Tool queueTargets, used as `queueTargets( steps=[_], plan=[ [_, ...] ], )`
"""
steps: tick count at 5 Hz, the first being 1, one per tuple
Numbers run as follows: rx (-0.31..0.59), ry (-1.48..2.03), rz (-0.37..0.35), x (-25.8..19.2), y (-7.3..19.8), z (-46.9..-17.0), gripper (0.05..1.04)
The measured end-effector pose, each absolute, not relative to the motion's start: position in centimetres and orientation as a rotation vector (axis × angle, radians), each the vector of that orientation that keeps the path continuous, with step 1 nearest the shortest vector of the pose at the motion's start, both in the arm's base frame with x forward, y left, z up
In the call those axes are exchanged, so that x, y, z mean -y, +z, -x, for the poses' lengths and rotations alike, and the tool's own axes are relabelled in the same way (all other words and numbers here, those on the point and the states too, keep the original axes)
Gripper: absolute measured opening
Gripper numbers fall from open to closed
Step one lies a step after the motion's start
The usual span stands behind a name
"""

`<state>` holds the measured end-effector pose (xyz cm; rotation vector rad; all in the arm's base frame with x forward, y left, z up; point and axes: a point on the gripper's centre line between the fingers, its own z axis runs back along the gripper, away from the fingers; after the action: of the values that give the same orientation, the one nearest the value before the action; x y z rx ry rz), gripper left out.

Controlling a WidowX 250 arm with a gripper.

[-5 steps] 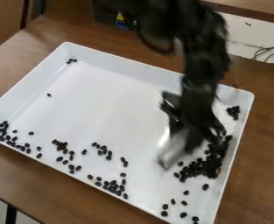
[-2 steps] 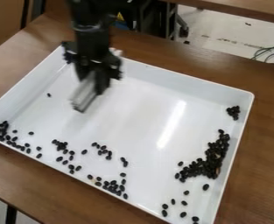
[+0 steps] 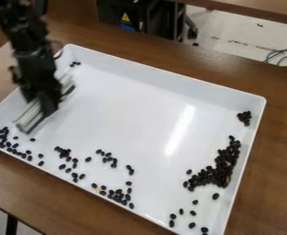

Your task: Sweep into pile

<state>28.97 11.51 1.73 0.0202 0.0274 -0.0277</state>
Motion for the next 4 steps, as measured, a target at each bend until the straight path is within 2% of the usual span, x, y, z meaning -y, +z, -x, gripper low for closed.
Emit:
queueTargets(
  steps=[1, 2, 3, 4],
  plan=[
    [-0.039, -0.017, 0.004, -13.0, -0.1, -27.9, 0.360],
    [-0.038, -0.037, -0.002, -13.1, -0.6, -28.0, 0.360],
    [-0.032, -0.044, -0.020, -12.0, -0.7, -27.4, 0.360],
    [0.010, -0.038, 0.004, -8.7, -0.7, -25.6, 0.360]
  ],
)
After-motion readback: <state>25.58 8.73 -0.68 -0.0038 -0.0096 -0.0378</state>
